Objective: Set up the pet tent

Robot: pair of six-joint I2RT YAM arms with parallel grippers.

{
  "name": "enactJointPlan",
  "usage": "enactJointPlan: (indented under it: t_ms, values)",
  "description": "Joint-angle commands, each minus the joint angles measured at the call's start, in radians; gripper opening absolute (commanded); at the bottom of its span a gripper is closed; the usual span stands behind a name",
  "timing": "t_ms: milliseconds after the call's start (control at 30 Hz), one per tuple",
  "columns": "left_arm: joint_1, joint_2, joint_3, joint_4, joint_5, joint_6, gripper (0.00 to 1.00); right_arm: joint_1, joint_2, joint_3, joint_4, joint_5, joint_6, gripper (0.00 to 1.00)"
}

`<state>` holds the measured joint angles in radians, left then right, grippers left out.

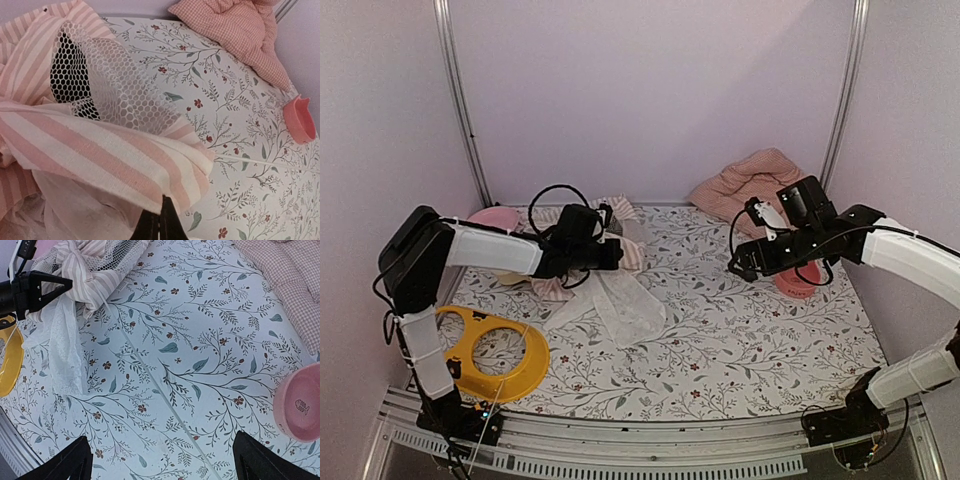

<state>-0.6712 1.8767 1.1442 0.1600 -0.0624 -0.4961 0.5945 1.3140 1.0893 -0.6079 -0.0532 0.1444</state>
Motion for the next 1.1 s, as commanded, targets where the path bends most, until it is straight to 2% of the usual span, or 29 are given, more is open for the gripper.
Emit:
enactJointPlan:
  t_ms: [0, 167, 300, 433, 667, 900, 1067]
  values:
    - [0.007, 0.063, -0.007, -0.003, 0.026, 0.031, 0.00, 0.000, -0.052, 0.034, -0.214, 0.055, 0.075, 1.00]
    - [0.022, 0.056, -0.049, 0.035, 0.044, 0.018, 0.00, 0.025, -0.110, -0.007, -0.357, 0.105, 0.161, 0.99]
    - [0.033, 0.051, -0.069, 0.048, 0.052, 0.019, 0.00, 0.030, -0.069, -0.052, -0.339, 0.115, 0.173, 0.99]
    - [0.050, 0.044, -0.083, 0.055, 0.056, 0.018, 0.00, 0.099, 0.033, -0.071, -0.285, 0.090, 0.162, 1.00]
    - [0.071, 0.036, -0.086, 0.068, 0.069, 0.014, 0.00, 0.135, 0.145, -0.085, -0.270, 0.062, 0.140, 0.92]
    - [0.082, 0.026, -0.089, 0.076, 0.079, 0.012, 0.00, 0.157, 0.217, -0.114, -0.263, 0.049, 0.148, 0.77]
    - [0.091, 0.009, -0.098, 0.075, 0.085, 0.017, 0.00, 0.157, 0.247, -0.111, -0.248, 0.076, 0.170, 0.78]
